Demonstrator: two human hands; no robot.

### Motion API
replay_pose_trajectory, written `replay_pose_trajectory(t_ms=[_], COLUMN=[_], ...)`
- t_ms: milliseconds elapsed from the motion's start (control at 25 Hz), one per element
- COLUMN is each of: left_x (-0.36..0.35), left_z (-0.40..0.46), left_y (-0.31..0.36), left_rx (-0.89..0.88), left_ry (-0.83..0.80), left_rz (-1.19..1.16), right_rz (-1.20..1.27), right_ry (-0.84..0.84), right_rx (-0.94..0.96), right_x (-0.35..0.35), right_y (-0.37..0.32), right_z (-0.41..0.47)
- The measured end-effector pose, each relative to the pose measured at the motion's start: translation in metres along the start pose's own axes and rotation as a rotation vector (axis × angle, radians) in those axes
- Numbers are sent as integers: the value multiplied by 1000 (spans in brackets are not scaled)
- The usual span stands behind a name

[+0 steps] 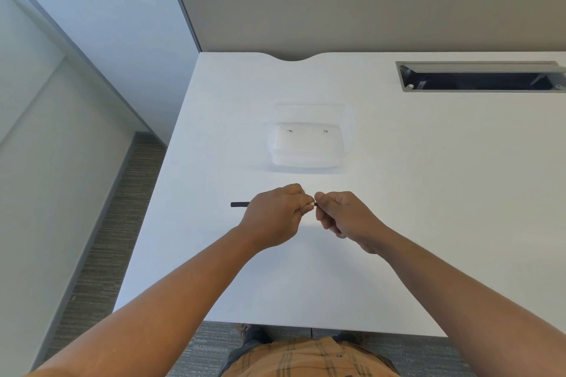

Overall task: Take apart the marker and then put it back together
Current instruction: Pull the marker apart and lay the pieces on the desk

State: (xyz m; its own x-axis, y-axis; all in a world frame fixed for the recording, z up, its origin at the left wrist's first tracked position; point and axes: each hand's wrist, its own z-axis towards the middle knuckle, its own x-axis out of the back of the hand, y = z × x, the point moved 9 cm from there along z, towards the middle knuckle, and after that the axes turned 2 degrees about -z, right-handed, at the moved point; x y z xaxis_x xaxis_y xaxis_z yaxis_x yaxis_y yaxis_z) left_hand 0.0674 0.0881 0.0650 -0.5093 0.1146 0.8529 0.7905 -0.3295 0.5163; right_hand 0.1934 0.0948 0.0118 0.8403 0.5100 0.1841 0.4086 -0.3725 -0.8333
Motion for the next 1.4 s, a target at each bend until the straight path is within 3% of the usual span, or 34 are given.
replay_pose_trajectory(t_ms=[160, 480, 680, 880, 1080, 1280, 1400], left_x=[0, 1, 2, 3, 4, 3, 4], left_z=[3, 4, 2, 0, 3, 4, 6], left_y=[-1, 4, 9, 11, 4, 6, 2], left_rx=[21, -3, -26, -36, -27, -55, -34], left_ry=[-16, -36, -25, 0, 3, -11, -9], left_rz=[-7, 27, 2, -10, -21, -3, -8], right_rz=[-75, 60, -72, 2, -128, 14, -62], right_ry=[49, 15, 43, -7, 82, 22, 77], right_rx=[147, 83, 132, 60, 214, 66, 161], right_x=[5, 6, 8, 5, 12, 9, 13], right_y=[-10, -8, -10, -4, -15, -11, -19], right_z=[-3, -4, -6, -9, -12, -9, -9])
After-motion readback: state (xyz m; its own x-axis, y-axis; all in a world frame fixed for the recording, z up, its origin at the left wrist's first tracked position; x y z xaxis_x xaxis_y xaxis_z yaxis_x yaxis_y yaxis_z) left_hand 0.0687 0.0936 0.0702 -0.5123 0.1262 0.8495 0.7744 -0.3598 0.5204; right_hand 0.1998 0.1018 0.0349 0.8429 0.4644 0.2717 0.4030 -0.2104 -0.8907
